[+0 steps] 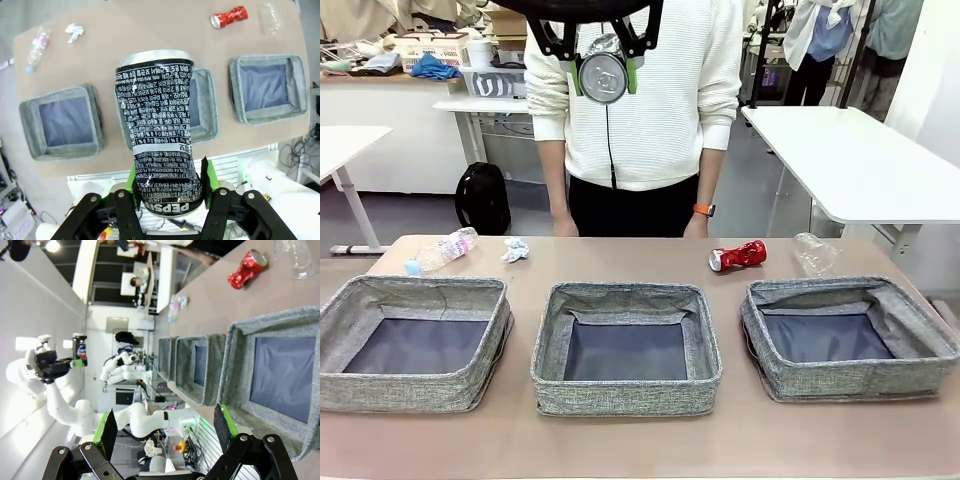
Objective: Sort the waste into the appropriate baskets.
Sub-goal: Place the picked waste into the Fabric basket indicated by the person.
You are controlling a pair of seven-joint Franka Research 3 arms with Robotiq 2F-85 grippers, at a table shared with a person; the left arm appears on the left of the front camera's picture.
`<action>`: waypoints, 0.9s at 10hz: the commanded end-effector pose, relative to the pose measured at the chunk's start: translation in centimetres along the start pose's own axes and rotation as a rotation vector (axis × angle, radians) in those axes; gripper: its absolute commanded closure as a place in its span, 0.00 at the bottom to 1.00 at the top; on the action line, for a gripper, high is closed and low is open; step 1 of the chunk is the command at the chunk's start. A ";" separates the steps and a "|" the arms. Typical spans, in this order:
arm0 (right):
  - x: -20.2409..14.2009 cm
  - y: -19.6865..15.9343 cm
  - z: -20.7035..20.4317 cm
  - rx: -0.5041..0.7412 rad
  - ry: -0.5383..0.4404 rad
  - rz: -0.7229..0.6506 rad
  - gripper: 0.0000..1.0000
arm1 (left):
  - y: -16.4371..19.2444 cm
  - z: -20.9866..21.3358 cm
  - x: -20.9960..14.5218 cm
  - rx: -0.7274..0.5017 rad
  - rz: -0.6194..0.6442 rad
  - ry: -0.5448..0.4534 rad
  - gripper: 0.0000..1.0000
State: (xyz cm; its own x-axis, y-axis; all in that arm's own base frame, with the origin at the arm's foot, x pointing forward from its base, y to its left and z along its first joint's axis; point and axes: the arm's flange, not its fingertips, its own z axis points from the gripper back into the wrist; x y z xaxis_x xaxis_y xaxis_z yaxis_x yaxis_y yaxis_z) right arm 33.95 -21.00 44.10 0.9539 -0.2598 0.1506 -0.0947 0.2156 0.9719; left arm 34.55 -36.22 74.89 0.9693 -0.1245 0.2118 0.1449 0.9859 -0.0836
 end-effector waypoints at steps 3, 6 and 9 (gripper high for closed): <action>-0.1 0.1 0.0 0.005 0.008 0.029 0.00 | 0.4 0.1 -0.4 0.007 0.013 -0.004 0.44; -0.1 0.1 0.0 0.005 0.008 0.029 0.00 | 0.4 0.1 -0.4 0.007 0.013 -0.004 0.44; -0.1 0.1 0.0 0.005 0.008 0.029 0.00 | 0.4 0.1 -0.4 0.007 0.013 -0.004 0.44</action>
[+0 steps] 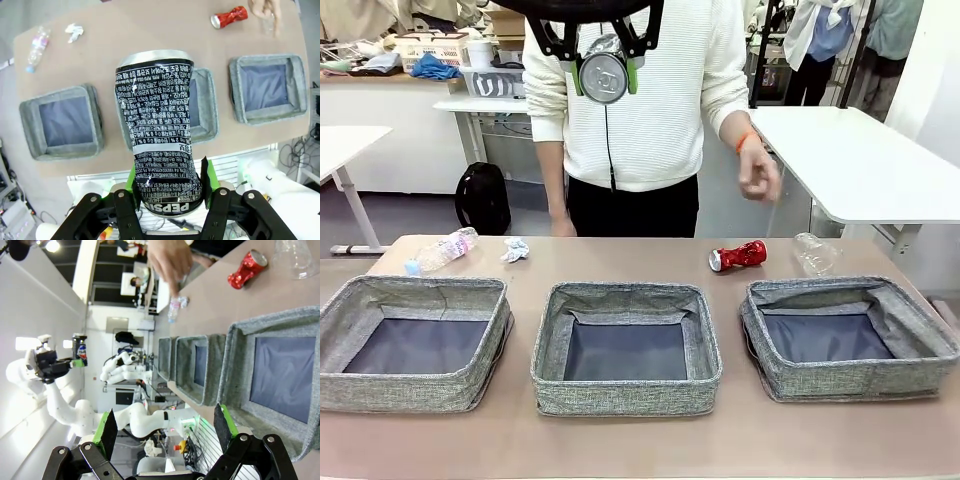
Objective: Sort the waste into the appropriate baskets.
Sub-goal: Place the picked waste into the Fabric basket indicated by the person.
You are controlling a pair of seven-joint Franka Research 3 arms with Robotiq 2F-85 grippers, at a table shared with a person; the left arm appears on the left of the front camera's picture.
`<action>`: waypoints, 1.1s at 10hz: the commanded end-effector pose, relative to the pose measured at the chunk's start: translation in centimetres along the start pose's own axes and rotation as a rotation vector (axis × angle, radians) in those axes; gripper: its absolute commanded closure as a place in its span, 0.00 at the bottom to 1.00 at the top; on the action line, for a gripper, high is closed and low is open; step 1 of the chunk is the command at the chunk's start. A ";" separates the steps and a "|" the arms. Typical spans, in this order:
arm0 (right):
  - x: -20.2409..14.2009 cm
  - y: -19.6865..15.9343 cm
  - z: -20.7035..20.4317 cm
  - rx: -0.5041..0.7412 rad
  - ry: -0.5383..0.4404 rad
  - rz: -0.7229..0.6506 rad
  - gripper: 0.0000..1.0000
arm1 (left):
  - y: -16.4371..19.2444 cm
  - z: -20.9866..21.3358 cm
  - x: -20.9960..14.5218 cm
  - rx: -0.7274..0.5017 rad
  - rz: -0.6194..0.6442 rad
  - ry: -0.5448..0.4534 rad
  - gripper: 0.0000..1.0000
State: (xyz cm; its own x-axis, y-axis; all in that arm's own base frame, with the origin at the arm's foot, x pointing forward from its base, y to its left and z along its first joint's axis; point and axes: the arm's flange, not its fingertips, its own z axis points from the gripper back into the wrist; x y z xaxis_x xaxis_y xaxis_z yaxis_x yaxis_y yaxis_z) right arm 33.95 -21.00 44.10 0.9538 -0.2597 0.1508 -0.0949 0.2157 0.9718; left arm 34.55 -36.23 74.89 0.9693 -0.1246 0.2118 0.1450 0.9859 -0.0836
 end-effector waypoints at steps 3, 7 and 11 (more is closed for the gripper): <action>-0.1 0.1 0.0 0.005 0.008 0.029 0.00 | 0.4 0.1 -0.4 0.007 0.013 -0.004 0.44; -0.1 0.1 0.0 0.005 0.008 0.029 0.00 | 0.4 0.1 -0.4 0.007 0.013 -0.004 0.44; -0.1 0.1 0.0 0.005 0.008 0.029 0.00 | -7.1 -9.7 -3.8 -0.234 -0.081 -0.186 0.44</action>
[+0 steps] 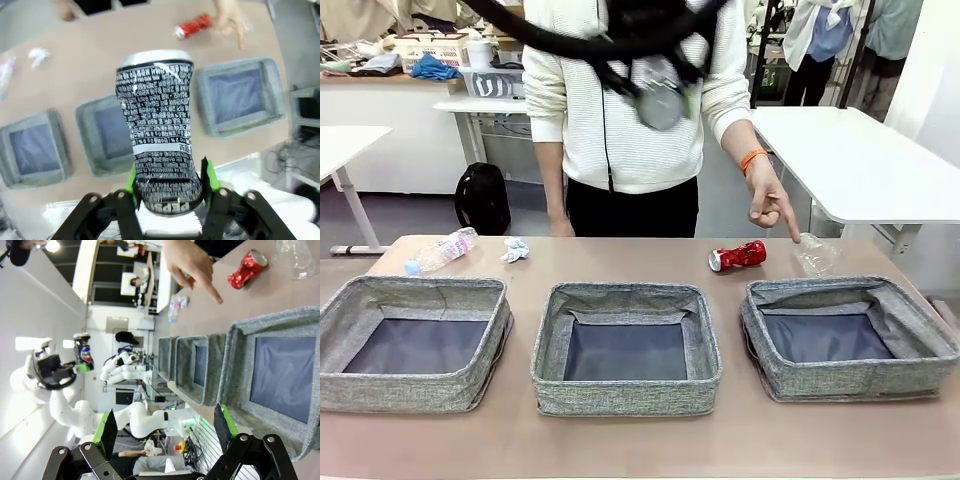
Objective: Sort the waste into the appropriate baskets.
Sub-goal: Place the picked waste into the Fabric basket indicated by the person.
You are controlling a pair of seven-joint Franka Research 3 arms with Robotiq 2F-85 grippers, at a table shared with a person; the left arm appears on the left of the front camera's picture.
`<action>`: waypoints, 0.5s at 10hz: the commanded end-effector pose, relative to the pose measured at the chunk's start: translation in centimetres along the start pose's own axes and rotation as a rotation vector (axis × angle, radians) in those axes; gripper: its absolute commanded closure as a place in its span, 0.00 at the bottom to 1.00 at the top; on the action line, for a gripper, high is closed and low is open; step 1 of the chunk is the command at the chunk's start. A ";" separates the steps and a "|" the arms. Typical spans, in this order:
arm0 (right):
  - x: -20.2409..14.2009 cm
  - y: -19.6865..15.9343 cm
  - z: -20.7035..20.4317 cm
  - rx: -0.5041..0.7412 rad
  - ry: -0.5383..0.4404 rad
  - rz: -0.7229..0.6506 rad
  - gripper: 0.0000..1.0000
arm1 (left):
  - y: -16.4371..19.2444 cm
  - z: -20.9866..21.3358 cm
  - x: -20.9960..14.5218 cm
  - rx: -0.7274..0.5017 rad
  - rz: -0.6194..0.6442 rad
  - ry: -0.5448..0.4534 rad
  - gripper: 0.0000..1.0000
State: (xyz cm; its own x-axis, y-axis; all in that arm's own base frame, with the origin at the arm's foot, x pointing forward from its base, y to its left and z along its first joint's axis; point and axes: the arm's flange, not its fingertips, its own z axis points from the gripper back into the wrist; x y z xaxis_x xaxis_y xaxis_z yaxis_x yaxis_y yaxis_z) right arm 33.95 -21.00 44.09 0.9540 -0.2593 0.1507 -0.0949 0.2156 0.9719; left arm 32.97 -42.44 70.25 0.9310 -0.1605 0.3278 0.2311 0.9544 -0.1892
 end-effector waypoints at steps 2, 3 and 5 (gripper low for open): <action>-0.1 0.1 0.0 0.005 0.007 0.029 0.00 | -6.0 -13.6 -3.6 -0.170 -0.120 -0.041 0.44; -0.1 0.1 0.0 0.005 0.007 0.029 0.00 | -8.9 -16.9 -3.8 -0.236 -0.155 -0.027 0.44; -0.1 0.1 0.0 0.005 0.007 0.029 0.00 | -15.3 -22.4 -4.7 -0.240 -0.240 0.013 0.44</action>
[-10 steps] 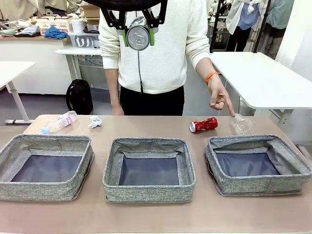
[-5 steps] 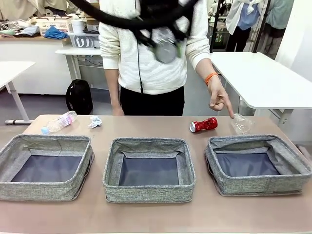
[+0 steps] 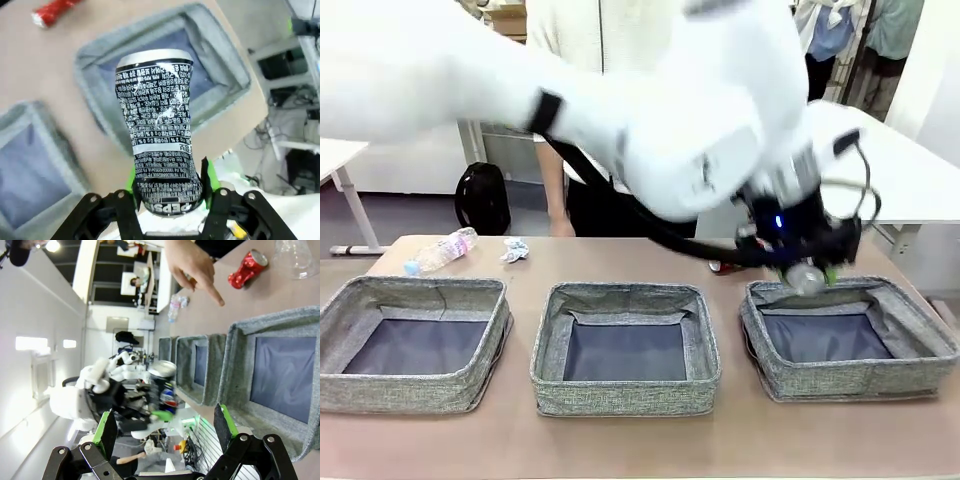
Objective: Sort the waste into the appropriate baskets.
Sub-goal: Place the picked waste into the Fabric basket indicated by the person.
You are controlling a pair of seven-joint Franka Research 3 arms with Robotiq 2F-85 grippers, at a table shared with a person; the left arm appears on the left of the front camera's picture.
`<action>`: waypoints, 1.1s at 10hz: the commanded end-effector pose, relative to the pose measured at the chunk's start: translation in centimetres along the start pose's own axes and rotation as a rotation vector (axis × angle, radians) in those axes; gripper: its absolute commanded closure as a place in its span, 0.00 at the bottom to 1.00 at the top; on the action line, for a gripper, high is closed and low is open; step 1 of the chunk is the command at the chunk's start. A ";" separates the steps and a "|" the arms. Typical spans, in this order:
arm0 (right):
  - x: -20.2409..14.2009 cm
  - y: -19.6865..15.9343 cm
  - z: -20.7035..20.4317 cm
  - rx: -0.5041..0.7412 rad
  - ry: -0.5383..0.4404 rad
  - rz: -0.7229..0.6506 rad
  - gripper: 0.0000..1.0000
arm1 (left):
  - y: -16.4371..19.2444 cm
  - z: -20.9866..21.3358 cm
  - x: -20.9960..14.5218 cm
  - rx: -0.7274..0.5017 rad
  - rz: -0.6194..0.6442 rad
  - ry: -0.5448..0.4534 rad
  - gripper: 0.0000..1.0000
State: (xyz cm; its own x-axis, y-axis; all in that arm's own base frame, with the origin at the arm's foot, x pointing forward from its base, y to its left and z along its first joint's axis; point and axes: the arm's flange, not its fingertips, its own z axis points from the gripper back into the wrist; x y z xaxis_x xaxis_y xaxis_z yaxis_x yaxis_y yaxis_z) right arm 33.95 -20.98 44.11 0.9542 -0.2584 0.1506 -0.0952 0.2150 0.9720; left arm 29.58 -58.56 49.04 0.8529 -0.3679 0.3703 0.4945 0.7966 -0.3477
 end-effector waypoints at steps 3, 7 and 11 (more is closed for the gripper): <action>-0.1 0.1 0.0 0.004 0.006 0.029 0.00 | -4.7 -6.5 6.0 0.098 -0.121 0.009 0.44; -0.1 0.1 0.0 0.004 0.006 0.029 0.00 | -3.9 -7.2 6.8 0.109 -0.084 0.000 0.44; -0.1 0.1 0.0 0.004 0.006 0.029 0.00 | -4.3 -7.3 6.7 0.112 -0.091 0.022 0.00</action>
State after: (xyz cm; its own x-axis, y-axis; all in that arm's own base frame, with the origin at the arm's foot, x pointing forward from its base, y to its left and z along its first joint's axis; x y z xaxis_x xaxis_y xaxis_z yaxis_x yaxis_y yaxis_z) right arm 33.93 -21.00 44.09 0.9542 -0.2586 0.1502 -0.0950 0.2144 0.9721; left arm 34.13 -67.43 45.97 0.8049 -0.4470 0.3902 0.5517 0.8059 -0.2148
